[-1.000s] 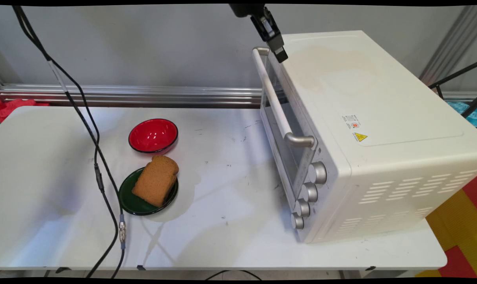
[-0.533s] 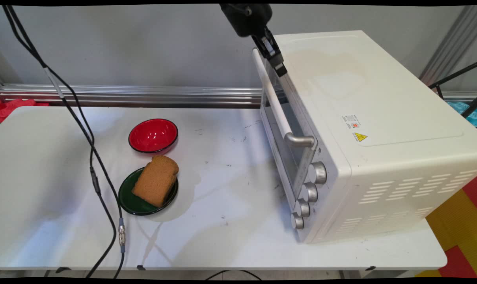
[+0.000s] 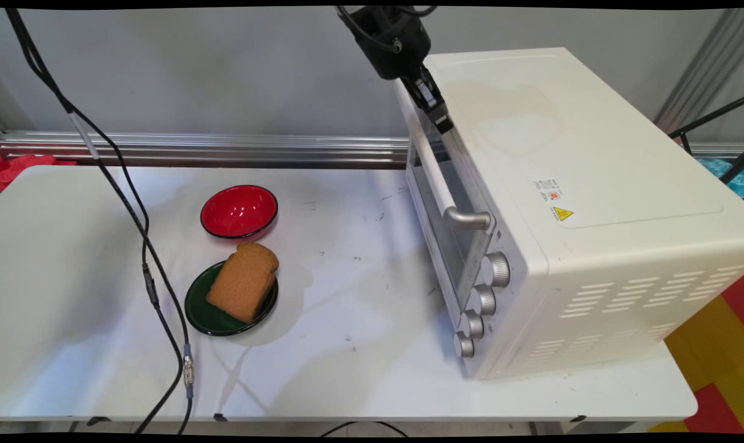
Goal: Open the oven
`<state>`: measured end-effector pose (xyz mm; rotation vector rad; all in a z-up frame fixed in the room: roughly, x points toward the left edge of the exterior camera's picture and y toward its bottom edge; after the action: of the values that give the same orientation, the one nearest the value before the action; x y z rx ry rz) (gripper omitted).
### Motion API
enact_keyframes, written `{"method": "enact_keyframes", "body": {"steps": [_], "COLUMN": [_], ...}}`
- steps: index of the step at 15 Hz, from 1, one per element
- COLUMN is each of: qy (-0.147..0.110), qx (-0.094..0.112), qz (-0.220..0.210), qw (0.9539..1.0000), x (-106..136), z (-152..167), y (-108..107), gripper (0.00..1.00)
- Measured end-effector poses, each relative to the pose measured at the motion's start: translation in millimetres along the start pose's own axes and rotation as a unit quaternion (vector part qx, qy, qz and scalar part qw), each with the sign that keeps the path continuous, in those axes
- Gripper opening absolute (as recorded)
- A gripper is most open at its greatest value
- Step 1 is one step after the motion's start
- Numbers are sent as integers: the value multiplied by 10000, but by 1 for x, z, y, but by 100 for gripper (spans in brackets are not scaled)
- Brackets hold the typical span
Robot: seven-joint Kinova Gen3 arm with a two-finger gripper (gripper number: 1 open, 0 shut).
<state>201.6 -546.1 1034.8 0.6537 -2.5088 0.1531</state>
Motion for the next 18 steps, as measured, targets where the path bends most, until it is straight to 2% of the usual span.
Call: {"method": "enact_keyframes", "body": {"steps": [12,18], "qy": [-5,-127], "qx": [73,62], "qz": [-5,98], "qw": [10000,9999], "x": [-13,-28], "z": [17,11], "y": [-1,-2], "gripper": [0,0]}}
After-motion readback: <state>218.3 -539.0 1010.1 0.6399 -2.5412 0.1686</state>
